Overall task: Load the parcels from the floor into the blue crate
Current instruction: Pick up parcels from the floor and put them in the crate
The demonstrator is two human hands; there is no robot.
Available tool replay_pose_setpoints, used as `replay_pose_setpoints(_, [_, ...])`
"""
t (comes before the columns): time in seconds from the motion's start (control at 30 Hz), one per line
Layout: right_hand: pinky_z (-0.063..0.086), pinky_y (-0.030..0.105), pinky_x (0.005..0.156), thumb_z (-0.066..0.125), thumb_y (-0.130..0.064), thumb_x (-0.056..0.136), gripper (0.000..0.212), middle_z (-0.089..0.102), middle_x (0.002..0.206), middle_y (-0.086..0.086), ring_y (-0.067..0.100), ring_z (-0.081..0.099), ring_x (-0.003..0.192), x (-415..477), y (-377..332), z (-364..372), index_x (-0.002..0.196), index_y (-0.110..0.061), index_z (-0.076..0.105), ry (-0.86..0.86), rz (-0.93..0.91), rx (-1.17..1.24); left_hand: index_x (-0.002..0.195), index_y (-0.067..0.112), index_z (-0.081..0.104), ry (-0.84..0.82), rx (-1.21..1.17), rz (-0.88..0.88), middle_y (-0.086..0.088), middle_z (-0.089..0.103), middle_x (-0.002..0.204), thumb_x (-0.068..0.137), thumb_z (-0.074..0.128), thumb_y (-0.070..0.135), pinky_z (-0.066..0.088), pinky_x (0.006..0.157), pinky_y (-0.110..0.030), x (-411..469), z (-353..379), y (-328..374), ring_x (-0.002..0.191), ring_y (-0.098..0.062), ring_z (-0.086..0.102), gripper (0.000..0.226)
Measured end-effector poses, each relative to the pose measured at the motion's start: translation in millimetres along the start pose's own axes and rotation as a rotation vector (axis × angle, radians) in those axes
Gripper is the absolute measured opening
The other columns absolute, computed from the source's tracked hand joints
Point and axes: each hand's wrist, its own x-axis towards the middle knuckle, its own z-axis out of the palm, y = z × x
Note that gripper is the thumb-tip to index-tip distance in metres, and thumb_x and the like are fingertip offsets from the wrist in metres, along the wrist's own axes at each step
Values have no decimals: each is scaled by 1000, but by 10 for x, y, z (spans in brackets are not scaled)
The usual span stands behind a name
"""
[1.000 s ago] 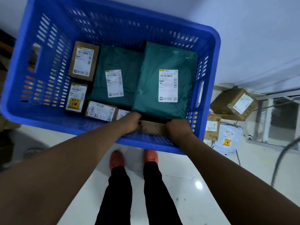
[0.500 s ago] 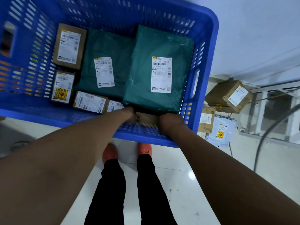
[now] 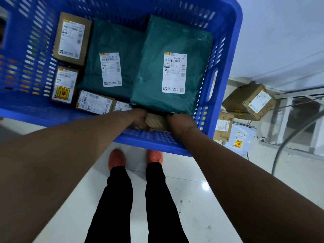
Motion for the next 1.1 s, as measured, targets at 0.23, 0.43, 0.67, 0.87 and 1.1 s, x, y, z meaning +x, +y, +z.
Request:
replay_pose_setpoints(0.23, [51, 38, 88, 64, -28, 88, 49, 67, 125, 7, 31, 64, 115, -152, 24, -89, 134, -19, 51, 18, 48, 48, 131, 12, 58, 223, 121, 186, -4, 61, 131, 75, 84, 46, 49, 89, -27, -372, -214, -20, 113, -24, 60, 71])
replay_pose_setpoints(0.43, [51, 36, 83, 62, -25, 88, 39, 69, 118, 8, 31, 67, 108, -229, -31, -110, 126, -16, 58, 85, 120, 149, 95, 12, 66, 284, -135, 145, -2, 70, 98, 64, 88, 49, 57, 85, -39, -511, -198, -163, 92, -19, 67, 54])
replay_pose_setpoints(0.67, [47, 37, 80, 57, -13, 88, 28, 68, 119, 13, 34, 64, 111, -334, -156, -202, 114, -13, 66, 94, 351, 535, 92, 14, 75, 264, -346, 147, -1, 78, 89, 57, 84, 54, 60, 85, -44, -517, -240, -239, 86, -21, 74, 54])
replay_pose_setpoints(0.87, [44, 28, 69, 63, -7, 89, 7, 65, 103, 15, 31, 63, 93, -346, -60, -245, 96, -5, 61, 15, 606, 976, 86, 17, 74, 314, -366, 151, 3, 77, 86, 60, 82, 68, 59, 82, -41, -470, -232, -311, 85, -15, 73, 58])
replay_pose_setpoints(1.1, [46, 33, 75, 69, -9, 90, 13, 63, 112, 13, 28, 56, 86, -179, -67, -192, 97, -4, 60, -308, 713, 1598, 106, 21, 76, 259, -452, 151, 11, 77, 104, 63, 83, 62, 53, 103, -40, -501, -245, -286, 102, -7, 70, 60])
